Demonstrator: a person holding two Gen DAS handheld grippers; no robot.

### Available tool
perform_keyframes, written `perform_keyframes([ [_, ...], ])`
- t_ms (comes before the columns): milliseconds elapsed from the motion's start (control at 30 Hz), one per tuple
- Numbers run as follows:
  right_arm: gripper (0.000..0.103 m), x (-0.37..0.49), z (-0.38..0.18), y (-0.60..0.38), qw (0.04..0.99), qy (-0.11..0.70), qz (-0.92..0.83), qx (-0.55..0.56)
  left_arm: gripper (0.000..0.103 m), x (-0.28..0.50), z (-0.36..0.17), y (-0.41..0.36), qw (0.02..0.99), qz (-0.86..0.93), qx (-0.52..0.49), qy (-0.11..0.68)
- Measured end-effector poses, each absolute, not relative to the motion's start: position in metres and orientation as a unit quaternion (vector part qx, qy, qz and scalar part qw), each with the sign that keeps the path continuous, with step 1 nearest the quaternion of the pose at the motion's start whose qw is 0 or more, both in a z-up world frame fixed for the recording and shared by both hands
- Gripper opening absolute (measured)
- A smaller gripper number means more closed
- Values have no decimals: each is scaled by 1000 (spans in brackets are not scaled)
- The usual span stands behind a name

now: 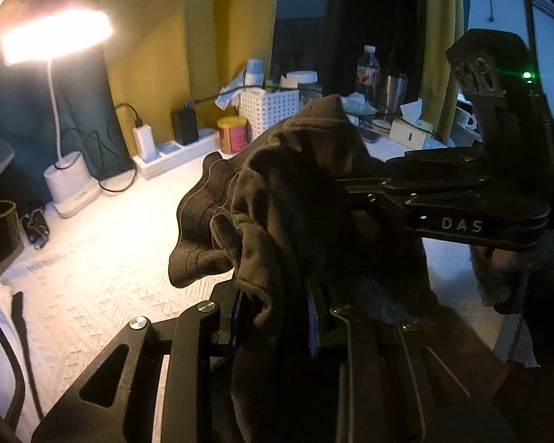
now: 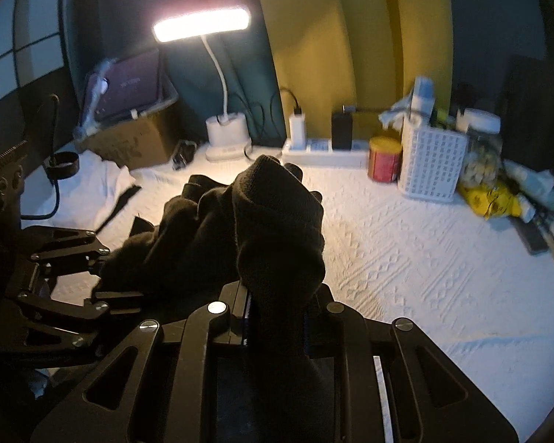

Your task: Fold small clothes

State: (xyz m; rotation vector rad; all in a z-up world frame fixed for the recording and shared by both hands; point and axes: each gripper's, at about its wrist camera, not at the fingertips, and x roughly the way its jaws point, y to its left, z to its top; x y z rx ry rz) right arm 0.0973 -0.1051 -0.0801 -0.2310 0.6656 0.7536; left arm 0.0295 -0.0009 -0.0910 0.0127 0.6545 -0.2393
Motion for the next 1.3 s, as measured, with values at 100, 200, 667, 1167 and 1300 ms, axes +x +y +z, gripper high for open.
perform_keyframes([
  [100,21,85,-67,-107,874,303,364,-112,21,20,-81,0,945,-114,5,307],
  [200,21,73,-53,-109,879,284,367,-109,21,10,-72,1,951,-110,2,290],
  [667,21,7,15,-112,896,188,384,-123,21,-43,-26,9,974,-108,-22,198],
  [1167,21,-54,76,-94,895,96,415,-134,19,-87,12,39,989,-93,-19,109],
  [1300,21,-65,87,-80,890,77,427,-141,18,-97,17,54,992,-82,-23,92],
])
